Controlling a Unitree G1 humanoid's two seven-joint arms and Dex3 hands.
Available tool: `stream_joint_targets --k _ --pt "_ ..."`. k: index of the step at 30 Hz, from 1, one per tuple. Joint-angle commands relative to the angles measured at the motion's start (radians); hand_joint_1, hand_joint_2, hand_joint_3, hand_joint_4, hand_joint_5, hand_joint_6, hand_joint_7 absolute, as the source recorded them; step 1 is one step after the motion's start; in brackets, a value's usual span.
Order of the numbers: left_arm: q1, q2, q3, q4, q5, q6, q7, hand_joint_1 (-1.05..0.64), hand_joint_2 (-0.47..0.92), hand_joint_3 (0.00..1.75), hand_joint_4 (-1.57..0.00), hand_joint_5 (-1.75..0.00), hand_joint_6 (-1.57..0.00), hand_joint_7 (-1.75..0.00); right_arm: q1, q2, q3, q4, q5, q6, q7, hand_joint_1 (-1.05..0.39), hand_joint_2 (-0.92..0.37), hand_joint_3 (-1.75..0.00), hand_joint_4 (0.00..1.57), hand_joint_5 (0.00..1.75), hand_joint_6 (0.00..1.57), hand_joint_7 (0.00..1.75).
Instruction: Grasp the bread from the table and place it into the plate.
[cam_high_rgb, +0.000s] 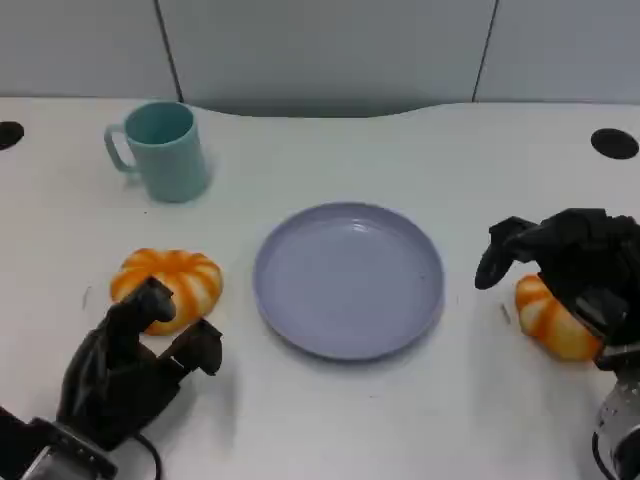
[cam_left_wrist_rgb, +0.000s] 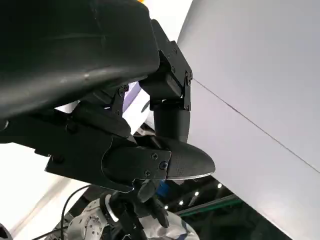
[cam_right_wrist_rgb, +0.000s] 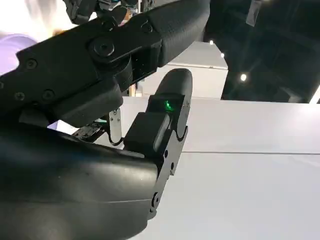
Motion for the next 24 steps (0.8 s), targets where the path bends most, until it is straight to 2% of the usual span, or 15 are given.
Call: stream_joint_targets --k 1,6,10,13,14,16,17,20,24 --pt "0.008 0.007 0.004 -0.009 0.003 -0.004 0.001 -0.86 0.92 0.28 -0.68 -1.75 -0.63 -1.5 0.013 -0.011 0.005 -0.005 -0.008 0.019 -0.01 -0.46 -0.83 0.0 0.72 1.26 1.09 0.25" --pt "0.003 0.018 0.001 -0.002 0.008 0.004 -0.004 -0.87 0.92 0.24 -0.69 -1.75 -0.66 -1.46 0.015 -0.012 0.011 -0.011 -0.022 0.007 -0.021 -0.46 -0.83 0.0 0.72 1.26 1.1 0.25" --pt "0.032 0.01 -0.021 -0.047 0.078 -0.103 0.072 -0.81 0.92 0.27 -0.7 -1.75 -0.67 -1.46 0.011 -0.01 0.012 -0.009 -0.02 0.012 -0.019 -0.46 -0.83 0.0 0.72 1.26 1.1 0.26" --pt "0.037 0.007 -0.027 -0.053 0.086 -0.118 0.085 -0.8 0.92 0.28 -0.7 -1.75 -0.67 -1.47 0.011 -0.01 0.013 -0.009 -0.02 0.012 -0.02 -0.46 -0.83 0.0 0.72 1.26 1.1 0.26" --pt "0.07 -0.003 -0.053 -0.131 0.184 -0.286 0.153 -0.8 0.92 0.28 -0.7 -1.75 -0.67 -1.47 0.012 -0.009 0.017 -0.016 -0.027 0.011 -0.038 -0.46 -0.83 0.0 0.72 1.26 1.1 0.26" --pt "0.114 -0.009 -0.089 -0.246 0.327 -0.516 0.256 -0.73 0.91 0.1 -0.49 -1.51 -0.52 -1.21 0.011 -0.007 0.022 -0.025 -0.033 0.006 -0.058 -0.46 -0.83 0.0 0.73 1.26 1.1 0.27" --pt "0.12 -0.002 -0.098 -0.293 0.372 -0.582 0.293 -0.74 0.92 0.06 -0.46 -1.42 -0.49 -1.11 0.01 -0.005 0.022 -0.028 -0.032 0.006 -0.063 -0.46 -0.83 0.0 0.73 1.26 1.1 0.27" --pt "0.102 0.038 -0.107 -0.341 0.47 -0.645 0.395 -0.74 0.92 0.02 -0.38 -1.25 -0.41 -0.94 0.006 0.0 0.023 -0.031 -0.027 0.01 -0.071 -0.47 -0.83 0.0 0.73 1.29 1.1 0.28" --pt "0.08 0.075 -0.131 -0.36 0.542 -0.665 0.507 -0.78 0.91 0.0 -0.3 -1.15 -0.38 -0.81 0.001 0.003 0.023 -0.032 -0.023 0.008 -0.076 -0.48 -0.84 0.0 0.73 1.3 1.09 0.29"
